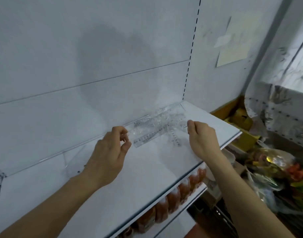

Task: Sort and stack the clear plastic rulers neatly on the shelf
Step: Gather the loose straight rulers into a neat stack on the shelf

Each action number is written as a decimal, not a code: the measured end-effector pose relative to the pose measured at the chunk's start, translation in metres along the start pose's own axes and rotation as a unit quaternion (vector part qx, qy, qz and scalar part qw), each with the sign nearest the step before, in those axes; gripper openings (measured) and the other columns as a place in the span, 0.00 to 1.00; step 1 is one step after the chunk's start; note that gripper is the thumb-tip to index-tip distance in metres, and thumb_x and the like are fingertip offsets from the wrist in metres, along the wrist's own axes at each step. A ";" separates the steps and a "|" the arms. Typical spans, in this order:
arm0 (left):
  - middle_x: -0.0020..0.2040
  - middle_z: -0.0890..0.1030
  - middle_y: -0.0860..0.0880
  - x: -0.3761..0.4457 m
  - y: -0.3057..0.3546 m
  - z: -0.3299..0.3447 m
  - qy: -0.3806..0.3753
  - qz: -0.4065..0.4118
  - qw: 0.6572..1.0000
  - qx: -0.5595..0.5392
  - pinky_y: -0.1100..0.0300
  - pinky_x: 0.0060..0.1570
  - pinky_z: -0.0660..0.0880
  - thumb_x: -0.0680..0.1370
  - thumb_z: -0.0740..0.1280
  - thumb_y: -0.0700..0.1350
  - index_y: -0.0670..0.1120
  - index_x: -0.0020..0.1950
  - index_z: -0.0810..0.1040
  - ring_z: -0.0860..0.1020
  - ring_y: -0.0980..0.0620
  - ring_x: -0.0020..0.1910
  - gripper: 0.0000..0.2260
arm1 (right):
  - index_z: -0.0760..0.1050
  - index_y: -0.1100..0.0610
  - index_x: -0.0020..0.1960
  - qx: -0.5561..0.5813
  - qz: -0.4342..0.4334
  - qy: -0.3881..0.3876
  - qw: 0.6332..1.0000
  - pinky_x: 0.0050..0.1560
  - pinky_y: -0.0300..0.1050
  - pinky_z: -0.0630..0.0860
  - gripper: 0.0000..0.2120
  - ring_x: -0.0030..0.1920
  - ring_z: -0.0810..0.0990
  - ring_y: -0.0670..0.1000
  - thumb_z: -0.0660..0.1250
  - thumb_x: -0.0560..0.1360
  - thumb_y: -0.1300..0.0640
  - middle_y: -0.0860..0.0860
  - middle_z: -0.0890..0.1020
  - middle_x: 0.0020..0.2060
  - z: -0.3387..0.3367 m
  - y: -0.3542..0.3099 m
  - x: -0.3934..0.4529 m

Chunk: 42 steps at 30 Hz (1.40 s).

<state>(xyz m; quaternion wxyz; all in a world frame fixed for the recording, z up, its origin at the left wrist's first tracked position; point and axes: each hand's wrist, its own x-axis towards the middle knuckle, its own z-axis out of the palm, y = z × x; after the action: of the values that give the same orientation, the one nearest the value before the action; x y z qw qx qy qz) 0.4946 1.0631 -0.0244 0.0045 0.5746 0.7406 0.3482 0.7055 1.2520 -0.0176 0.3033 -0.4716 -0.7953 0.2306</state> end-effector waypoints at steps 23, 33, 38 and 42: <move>0.74 0.66 0.46 0.034 0.031 0.090 -0.010 -0.109 0.979 0.171 0.42 0.73 0.62 0.79 0.52 0.62 0.47 0.69 0.69 0.63 0.46 0.75 0.26 | 0.77 0.51 0.55 0.027 -0.111 -0.003 0.993 0.55 0.55 0.71 0.08 0.55 0.71 0.54 0.60 0.82 0.54 0.51 0.77 0.52 0.030 0.038 0.036; 0.83 0.49 0.51 -0.040 -0.002 -0.012 -0.014 -0.190 0.952 0.240 0.46 0.79 0.43 0.78 0.38 0.68 0.47 0.82 0.52 0.44 0.54 0.81 0.38 | 0.76 0.49 0.66 0.007 -0.285 -0.118 0.951 0.70 0.60 0.64 0.17 0.77 0.61 0.53 0.56 0.81 0.49 0.47 0.74 0.69 0.048 -0.045 -0.030; 0.83 0.46 0.52 -0.137 -0.036 -0.097 -0.007 -0.257 0.928 0.269 0.50 0.79 0.41 0.76 0.35 0.70 0.47 0.83 0.47 0.42 0.57 0.80 0.41 | 0.67 0.50 0.75 0.048 -0.369 -0.215 0.903 0.78 0.63 0.56 0.22 0.82 0.46 0.48 0.53 0.83 0.47 0.45 0.64 0.78 0.073 -0.123 -0.098; 0.82 0.44 0.51 -0.232 -0.054 -0.164 0.003 -0.324 0.903 0.283 0.53 0.78 0.38 0.73 0.33 0.71 0.46 0.82 0.44 0.42 0.56 0.80 0.44 | 0.58 0.52 0.80 0.010 -0.398 -0.283 0.873 0.78 0.63 0.54 0.25 0.82 0.41 0.48 0.54 0.85 0.47 0.45 0.57 0.81 0.097 -0.194 -0.165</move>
<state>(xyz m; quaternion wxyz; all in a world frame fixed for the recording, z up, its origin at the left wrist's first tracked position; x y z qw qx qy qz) 0.4609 0.7760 -0.0200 -0.0481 0.2793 0.9532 0.1050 0.5805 1.0102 -0.0038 0.1365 -0.0270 -0.9650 0.2222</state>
